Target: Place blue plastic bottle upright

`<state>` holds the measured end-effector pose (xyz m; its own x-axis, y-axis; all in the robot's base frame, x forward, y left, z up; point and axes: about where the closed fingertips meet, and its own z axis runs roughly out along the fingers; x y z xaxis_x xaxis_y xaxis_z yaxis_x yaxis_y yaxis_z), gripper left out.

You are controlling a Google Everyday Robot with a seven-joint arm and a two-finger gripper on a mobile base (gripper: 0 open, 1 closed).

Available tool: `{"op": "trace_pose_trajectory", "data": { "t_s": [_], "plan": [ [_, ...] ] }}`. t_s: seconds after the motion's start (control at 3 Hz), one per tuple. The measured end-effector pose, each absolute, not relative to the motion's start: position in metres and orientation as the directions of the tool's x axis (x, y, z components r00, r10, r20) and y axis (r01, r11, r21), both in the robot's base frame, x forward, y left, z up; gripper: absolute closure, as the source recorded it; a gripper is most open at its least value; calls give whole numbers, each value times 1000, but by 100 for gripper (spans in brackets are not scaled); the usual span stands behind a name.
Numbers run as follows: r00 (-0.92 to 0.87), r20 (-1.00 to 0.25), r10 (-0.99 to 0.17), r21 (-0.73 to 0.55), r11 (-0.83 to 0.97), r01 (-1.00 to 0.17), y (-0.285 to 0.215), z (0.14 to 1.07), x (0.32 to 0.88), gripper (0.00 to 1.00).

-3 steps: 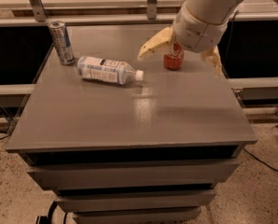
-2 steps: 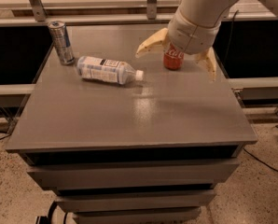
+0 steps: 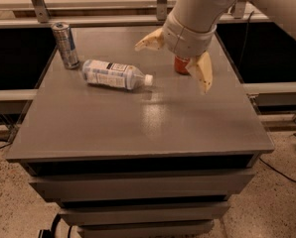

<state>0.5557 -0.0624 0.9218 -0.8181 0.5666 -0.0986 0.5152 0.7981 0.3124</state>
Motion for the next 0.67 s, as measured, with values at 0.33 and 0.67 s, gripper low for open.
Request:
{"op": "trace_pose_trajectory", "data": {
  "t_s": [0.33, 0.67],
  "plan": [
    [-773, -71, 630, 318, 749, 581, -62, 921, 556, 0],
    [-774, -71, 630, 318, 749, 581, -62, 921, 556, 0]
  ]
}}
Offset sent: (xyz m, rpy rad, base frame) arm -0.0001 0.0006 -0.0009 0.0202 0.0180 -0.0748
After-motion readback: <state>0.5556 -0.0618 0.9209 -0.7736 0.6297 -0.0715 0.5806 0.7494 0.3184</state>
